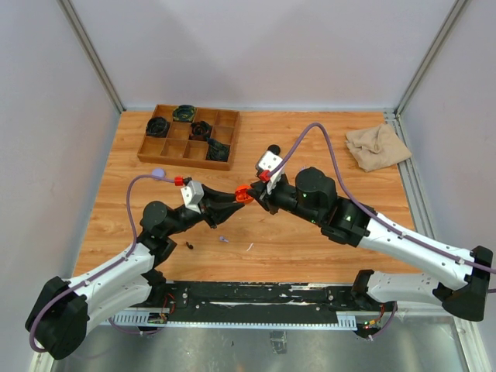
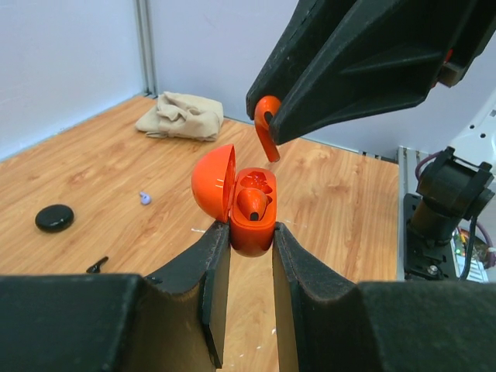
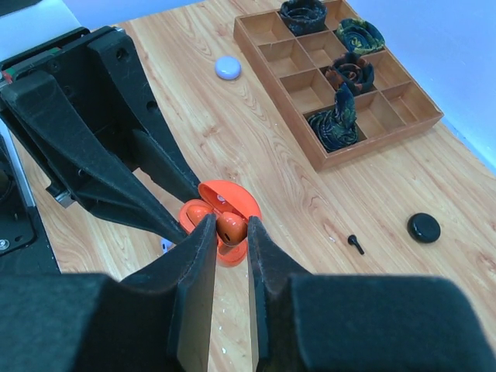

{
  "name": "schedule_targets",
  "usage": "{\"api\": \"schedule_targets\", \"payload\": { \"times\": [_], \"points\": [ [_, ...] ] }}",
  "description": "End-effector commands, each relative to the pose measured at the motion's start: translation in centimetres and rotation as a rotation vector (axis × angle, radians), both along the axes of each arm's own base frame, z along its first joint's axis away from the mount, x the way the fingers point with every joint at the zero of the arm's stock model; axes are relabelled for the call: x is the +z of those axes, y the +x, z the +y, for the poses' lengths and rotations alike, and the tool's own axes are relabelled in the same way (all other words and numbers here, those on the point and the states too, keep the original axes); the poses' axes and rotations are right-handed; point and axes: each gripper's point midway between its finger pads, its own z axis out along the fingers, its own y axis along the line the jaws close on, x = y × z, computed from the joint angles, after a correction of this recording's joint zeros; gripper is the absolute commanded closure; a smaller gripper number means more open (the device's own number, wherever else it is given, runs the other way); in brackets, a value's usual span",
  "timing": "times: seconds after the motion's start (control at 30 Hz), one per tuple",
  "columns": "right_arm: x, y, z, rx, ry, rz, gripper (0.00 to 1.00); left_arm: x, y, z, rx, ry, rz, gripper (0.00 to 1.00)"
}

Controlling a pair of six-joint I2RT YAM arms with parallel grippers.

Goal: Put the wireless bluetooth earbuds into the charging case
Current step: Place the earbud in the charging case.

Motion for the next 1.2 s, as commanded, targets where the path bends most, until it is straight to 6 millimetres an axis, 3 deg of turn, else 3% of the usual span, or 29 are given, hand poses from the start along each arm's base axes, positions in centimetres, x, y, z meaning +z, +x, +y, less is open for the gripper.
{"api": "schedule_targets", "payload": {
  "times": [0.0, 0.63, 1.17],
  "points": [
    [1.1, -0.7, 1.1, 0.052, 0.043, -0.041, 0.89, 2.8, -0.4, -0.2, -0.024, -0.052, -0.058, 1.0],
    [-0.6, -1.5, 1.6, 0.108, 0.029, -0.035, 0.89, 3.6, -0.7, -0.2, -0.041, -0.105, -0.042, 1.0],
    [-0.9, -2.4, 1.4, 0.158, 0.041, -0.054, 0.74, 3.7, -0.8, -0.2, -0.045, -0.115, -0.036, 1.0]
  ]
}}
